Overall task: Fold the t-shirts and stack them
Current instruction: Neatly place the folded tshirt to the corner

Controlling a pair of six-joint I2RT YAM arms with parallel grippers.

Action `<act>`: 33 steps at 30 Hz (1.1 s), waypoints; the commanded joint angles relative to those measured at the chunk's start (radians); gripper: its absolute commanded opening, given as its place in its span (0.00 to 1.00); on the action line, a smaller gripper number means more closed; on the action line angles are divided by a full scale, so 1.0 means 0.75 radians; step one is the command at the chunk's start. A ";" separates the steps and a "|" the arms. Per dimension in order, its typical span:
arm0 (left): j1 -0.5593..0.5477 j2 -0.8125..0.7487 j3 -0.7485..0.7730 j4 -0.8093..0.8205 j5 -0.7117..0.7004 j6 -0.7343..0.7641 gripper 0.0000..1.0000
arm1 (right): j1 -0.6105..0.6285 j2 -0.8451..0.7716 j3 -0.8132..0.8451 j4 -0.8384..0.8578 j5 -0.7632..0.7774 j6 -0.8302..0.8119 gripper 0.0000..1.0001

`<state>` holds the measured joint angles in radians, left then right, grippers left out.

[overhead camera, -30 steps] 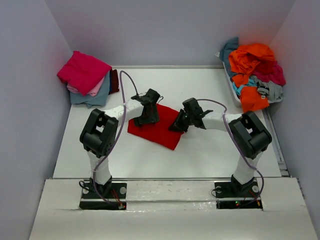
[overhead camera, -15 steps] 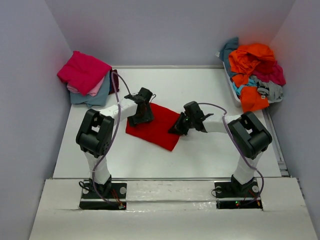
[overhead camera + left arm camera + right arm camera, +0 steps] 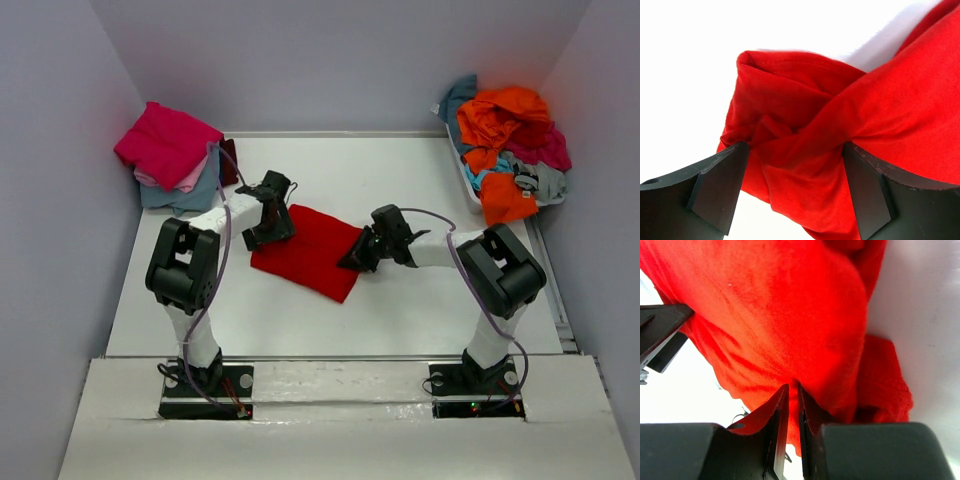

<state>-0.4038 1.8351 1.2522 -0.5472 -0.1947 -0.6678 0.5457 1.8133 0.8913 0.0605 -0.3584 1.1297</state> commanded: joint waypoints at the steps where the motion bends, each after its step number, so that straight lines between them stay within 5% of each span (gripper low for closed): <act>1: 0.051 -0.068 -0.023 -0.060 -0.086 0.037 0.88 | -0.018 -0.010 -0.057 -0.052 0.020 -0.025 0.19; 19: 0.107 -0.144 -0.074 -0.068 -0.151 0.046 0.89 | -0.067 -0.002 -0.074 -0.046 -0.009 -0.062 0.20; 33: 0.148 -0.119 -0.213 0.136 0.173 0.119 0.91 | -0.104 -0.015 -0.053 -0.079 -0.019 -0.113 0.20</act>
<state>-0.3023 1.7702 1.1221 -0.4938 -0.1547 -0.6254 0.4892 1.8126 0.8684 0.0822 -0.4149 1.0931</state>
